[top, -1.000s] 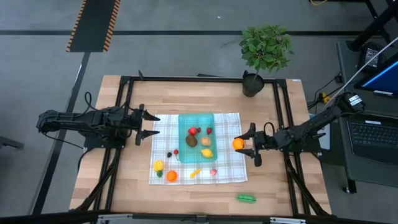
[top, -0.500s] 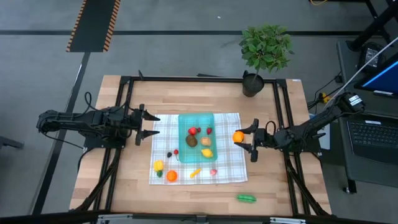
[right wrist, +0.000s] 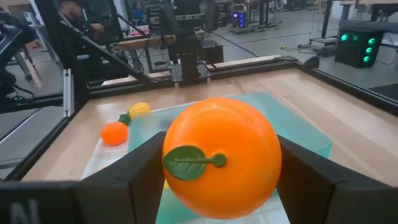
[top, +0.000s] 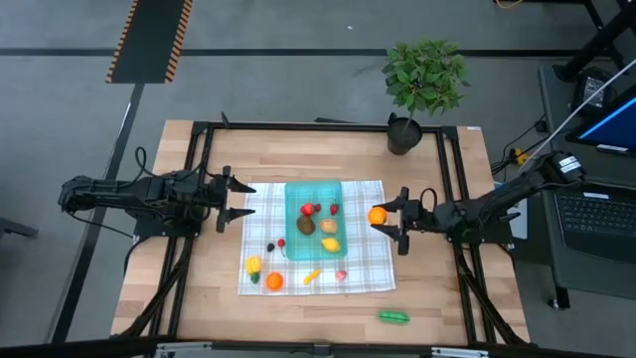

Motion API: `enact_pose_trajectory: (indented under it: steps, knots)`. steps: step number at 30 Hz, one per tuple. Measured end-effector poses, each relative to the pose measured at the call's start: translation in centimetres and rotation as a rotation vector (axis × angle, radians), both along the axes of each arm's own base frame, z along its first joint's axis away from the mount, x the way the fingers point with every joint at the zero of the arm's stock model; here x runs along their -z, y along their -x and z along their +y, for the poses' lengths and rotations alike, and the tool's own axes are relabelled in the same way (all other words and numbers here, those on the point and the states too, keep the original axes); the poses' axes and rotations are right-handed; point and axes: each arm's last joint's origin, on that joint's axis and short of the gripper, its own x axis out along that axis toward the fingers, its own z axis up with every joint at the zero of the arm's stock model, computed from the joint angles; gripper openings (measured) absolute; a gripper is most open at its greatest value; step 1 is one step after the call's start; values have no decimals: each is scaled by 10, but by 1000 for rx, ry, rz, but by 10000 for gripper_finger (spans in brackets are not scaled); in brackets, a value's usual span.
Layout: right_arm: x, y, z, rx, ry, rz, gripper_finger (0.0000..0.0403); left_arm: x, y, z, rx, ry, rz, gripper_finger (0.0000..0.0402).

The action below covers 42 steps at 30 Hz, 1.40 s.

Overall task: Pick and placing Produce into tupperware
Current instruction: Put the orange into the blue bin

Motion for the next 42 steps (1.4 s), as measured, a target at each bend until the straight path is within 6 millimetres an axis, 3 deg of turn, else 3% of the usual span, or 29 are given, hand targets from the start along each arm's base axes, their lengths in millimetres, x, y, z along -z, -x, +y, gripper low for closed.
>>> enact_pose_trajectory:
  steps: [10,17,29,42]
  knots:
    - [2,-16,-12,-22,7,-14,248,0,0,0,0,0,0,286]
    - [-13,-50,-15,-71,110,4,248,0,0,0,0,1,0,286]
    - [-23,-96,-27,-175,113,15,248,0,0,0,0,1,0,286]
    - [-23,-102,-26,-258,56,34,248,0,0,0,0,0,0,286]
